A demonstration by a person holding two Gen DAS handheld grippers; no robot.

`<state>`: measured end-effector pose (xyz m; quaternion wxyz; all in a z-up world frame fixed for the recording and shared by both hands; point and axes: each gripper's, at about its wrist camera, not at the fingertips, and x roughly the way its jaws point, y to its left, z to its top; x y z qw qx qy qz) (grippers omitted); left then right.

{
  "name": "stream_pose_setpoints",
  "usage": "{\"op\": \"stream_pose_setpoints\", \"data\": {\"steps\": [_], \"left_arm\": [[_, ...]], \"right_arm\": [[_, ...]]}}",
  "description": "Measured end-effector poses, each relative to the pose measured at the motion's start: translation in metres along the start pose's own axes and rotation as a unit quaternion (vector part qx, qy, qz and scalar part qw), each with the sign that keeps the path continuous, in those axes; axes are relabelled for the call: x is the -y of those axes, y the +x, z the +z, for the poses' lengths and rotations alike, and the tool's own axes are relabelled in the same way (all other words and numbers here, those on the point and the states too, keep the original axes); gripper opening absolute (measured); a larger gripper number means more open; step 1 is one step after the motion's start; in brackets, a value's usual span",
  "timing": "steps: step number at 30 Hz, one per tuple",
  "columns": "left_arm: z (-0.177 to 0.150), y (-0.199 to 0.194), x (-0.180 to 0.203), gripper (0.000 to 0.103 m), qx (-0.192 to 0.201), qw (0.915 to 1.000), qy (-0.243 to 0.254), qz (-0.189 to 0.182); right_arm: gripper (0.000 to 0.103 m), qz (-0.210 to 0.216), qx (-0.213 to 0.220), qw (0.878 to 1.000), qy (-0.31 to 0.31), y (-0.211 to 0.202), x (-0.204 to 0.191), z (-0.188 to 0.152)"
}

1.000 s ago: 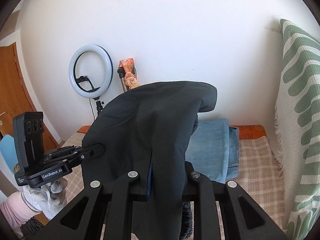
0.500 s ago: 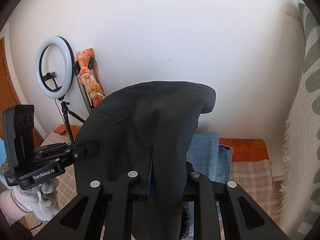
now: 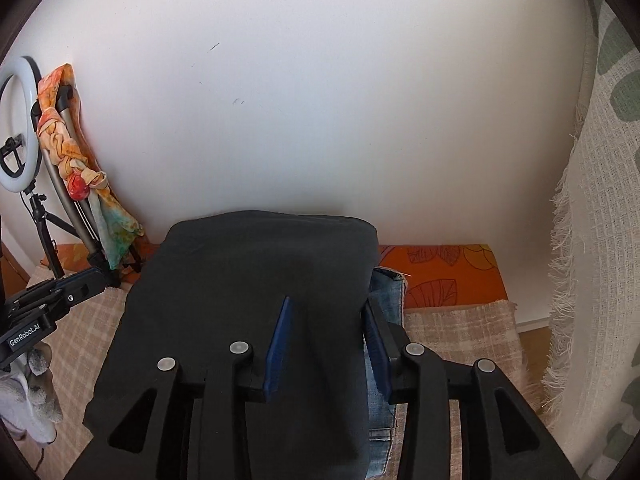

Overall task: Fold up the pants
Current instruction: 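Open both tools and withdraw them from the stacked trousers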

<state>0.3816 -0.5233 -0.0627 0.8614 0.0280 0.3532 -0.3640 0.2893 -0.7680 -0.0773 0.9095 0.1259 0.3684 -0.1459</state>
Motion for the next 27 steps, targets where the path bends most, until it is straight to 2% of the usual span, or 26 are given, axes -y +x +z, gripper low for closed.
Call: {"op": "stream_pose_setpoints", "data": {"steps": [1,2,6,11,15,17,20,27], "left_arm": [[0.001,-0.002,-0.003,0.033,0.002,1.0,0.0,0.003],[0.001,-0.006,-0.004,0.037,0.005,1.0,-0.002,0.005],[-0.001,-0.021,-0.007,0.037,0.007,1.0,-0.005,0.002],[-0.005,-0.042,-0.003,0.037,0.01,1.0,0.0,-0.001],[-0.011,-0.064,0.003,0.037,0.014,0.9999,-0.002,-0.008],[-0.013,-0.077,0.007,0.042,0.02,0.9998,0.003,-0.009],[-0.02,-0.096,0.013,0.044,0.028,0.9995,0.011,-0.009],[-0.041,-0.141,0.027,0.052,0.042,0.9986,0.029,-0.015]], "right_arm": [[0.043,-0.004,0.003,1.0,0.003,-0.005,0.001,0.0],[0.046,-0.006,0.006,1.0,0.007,-0.009,0.002,-0.001],[0.048,-0.011,0.014,1.0,0.014,-0.025,0.002,-0.004],[0.061,-0.014,0.024,1.0,0.012,-0.049,-0.01,-0.011],[0.067,-0.021,0.034,0.999,0.006,-0.074,-0.022,-0.019],[0.075,-0.02,0.04,0.999,0.004,-0.087,-0.028,-0.023],[0.082,-0.026,0.052,0.998,-0.002,-0.108,-0.039,-0.031],[0.091,-0.017,0.068,0.998,-0.006,-0.149,-0.069,-0.058]]}}
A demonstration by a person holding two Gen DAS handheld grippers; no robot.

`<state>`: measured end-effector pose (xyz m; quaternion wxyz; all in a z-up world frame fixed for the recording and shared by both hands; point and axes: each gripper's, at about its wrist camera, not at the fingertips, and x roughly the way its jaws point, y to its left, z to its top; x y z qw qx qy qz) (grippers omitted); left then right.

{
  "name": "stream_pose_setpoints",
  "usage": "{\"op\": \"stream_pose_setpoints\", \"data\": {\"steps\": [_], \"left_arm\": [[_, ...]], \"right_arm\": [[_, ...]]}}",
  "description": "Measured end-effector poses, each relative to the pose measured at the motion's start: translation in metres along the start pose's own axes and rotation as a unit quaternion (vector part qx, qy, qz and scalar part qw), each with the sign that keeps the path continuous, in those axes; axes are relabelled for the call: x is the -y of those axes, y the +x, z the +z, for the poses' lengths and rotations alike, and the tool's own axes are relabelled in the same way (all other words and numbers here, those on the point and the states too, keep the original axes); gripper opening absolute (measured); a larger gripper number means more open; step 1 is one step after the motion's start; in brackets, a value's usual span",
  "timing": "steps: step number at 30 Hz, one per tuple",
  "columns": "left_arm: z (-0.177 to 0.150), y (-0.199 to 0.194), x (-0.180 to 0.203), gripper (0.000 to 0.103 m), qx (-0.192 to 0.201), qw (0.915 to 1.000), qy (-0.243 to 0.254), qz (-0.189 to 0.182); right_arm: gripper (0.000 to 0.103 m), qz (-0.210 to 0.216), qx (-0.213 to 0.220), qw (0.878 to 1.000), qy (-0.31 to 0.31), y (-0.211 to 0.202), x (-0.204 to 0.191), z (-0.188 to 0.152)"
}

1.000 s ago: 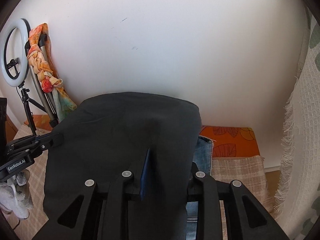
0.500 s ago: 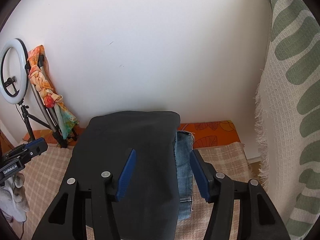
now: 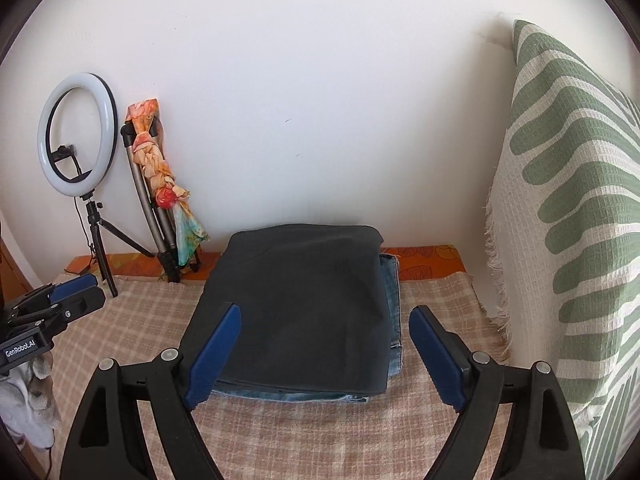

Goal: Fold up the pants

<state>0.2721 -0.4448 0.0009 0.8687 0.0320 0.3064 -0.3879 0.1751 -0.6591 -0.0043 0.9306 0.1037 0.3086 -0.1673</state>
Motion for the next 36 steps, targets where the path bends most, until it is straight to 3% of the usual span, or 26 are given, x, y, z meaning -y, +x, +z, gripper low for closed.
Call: {"op": "stream_pose_setpoints", "data": {"steps": [4,21,36], "left_arm": [[-0.011,-0.024,0.004,0.06,0.0,1.0,-0.002,-0.009],[-0.073,-0.116,0.002,0.068,0.002,0.9999,0.008,-0.013],[-0.14,-0.163,-0.023,0.071,-0.007,0.9999,-0.012,0.006]], "right_arm": [[0.099,-0.002,0.013,1.0,0.006,-0.022,-0.015,-0.015],[0.103,-0.044,0.047,0.998,-0.006,-0.1,-0.096,-0.088],[0.103,-0.049,0.044,0.997,-0.03,-0.117,-0.146,-0.152]]}}
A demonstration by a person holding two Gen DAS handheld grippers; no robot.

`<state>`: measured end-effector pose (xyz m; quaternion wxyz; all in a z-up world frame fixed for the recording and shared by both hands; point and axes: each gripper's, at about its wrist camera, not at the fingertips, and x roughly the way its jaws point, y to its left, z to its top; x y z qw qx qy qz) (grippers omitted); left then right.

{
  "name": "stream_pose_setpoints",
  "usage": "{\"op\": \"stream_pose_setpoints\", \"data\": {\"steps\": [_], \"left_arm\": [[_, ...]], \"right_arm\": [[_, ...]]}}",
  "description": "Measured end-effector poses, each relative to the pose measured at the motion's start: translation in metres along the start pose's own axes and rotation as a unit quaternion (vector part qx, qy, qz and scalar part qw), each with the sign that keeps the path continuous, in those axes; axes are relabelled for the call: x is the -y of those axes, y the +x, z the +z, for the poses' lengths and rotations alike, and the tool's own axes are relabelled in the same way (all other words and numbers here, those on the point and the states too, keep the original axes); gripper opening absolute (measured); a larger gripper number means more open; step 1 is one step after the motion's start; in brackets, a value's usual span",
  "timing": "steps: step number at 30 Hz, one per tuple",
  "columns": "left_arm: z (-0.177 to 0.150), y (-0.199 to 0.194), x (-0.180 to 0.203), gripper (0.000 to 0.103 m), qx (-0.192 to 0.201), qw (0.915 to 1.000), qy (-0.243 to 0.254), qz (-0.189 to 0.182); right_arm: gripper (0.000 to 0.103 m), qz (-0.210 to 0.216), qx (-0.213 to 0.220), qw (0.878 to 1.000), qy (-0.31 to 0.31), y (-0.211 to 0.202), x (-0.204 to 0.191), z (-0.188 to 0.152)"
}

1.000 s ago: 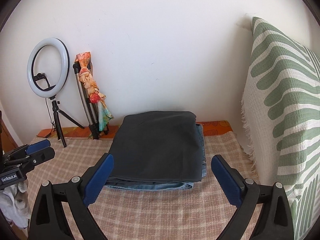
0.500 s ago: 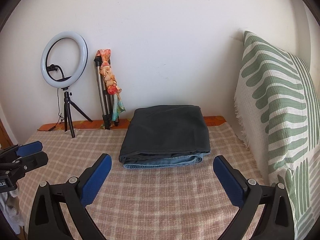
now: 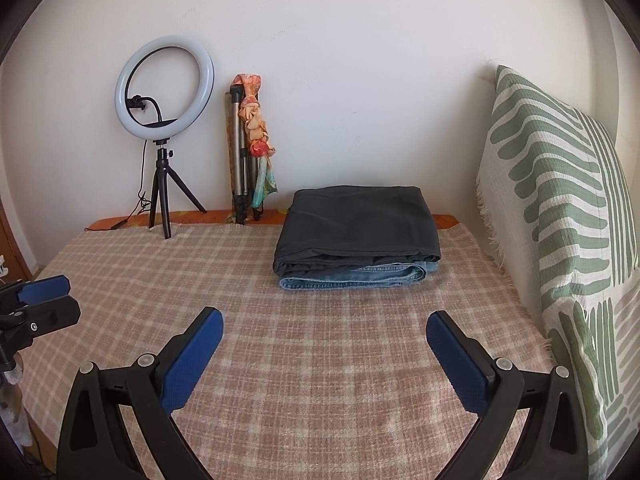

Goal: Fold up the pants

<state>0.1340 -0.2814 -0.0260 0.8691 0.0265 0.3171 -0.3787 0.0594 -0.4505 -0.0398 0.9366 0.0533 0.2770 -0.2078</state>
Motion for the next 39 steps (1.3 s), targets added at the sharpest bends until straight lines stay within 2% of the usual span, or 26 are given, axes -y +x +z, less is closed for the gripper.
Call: {"op": "stream_pose_setpoints", "data": {"steps": [14,17,27,39], "left_arm": [[-0.023,0.0,-0.013,0.072,-0.004,0.9995,0.008,0.031],[-0.028,0.002,-0.016,0.083,-0.004,0.999,0.01,0.044],[-0.034,0.005,-0.022,0.083,-0.004,0.9961,0.019,0.086],[-0.03,-0.003,-0.023,0.085,0.009,0.9944,0.016,0.104]], "right_arm": [[0.103,0.0,0.0,1.0,0.023,0.004,0.001,-0.019],[0.103,0.001,-0.003,1.0,0.029,0.007,0.002,-0.022],[0.103,-0.009,0.0,1.0,0.024,0.007,0.002,-0.023],[0.103,-0.019,0.006,1.0,0.024,0.004,-0.001,-0.023]]}}
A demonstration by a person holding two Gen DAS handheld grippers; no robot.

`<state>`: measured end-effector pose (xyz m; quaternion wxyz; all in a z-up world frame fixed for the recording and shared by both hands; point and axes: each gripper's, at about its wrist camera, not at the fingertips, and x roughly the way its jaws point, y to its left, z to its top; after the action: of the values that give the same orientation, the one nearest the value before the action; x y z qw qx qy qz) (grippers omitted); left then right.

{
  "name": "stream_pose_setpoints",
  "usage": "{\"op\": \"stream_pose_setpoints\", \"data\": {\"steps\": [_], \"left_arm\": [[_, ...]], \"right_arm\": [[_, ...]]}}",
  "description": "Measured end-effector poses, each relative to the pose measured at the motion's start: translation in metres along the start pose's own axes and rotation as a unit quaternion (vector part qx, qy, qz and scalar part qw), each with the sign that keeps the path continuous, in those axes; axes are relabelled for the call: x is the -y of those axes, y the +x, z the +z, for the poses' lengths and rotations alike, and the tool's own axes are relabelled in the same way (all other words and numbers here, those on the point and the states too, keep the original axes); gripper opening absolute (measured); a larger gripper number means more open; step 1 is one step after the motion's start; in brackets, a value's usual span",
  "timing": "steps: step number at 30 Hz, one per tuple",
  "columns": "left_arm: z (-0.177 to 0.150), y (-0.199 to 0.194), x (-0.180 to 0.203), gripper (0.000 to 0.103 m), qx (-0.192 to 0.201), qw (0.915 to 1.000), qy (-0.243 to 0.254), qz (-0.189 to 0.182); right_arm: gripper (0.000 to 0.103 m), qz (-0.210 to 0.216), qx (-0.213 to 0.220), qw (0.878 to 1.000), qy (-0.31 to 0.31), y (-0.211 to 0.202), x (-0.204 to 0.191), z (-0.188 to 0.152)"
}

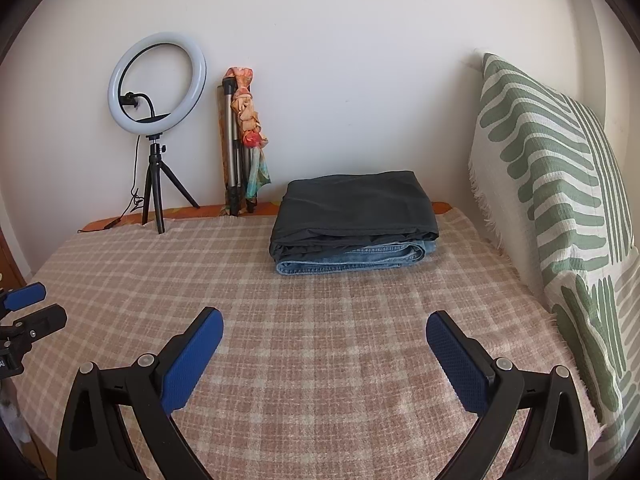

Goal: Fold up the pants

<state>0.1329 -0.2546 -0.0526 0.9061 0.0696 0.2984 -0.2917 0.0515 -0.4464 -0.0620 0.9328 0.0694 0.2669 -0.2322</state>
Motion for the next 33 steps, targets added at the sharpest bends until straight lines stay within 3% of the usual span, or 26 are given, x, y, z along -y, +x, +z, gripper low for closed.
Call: {"op": "stream_pose_setpoints", "data": {"steps": [8,33], "left_arm": [[0.0002,-0.0039,0.0005,0.097,0.009,0.9999,0.003,0.006],[-0.0029,0.0012,0.0014,0.097,-0.008,1.0,0.002,-0.005]], "right_arm": [[0.103,0.0,0.001,1.0,0.002,0.0005,-0.0011,0.0005],[0.103,-0.001,0.002,1.0,0.0,-0.0025,-0.0037,0.0007]]}}
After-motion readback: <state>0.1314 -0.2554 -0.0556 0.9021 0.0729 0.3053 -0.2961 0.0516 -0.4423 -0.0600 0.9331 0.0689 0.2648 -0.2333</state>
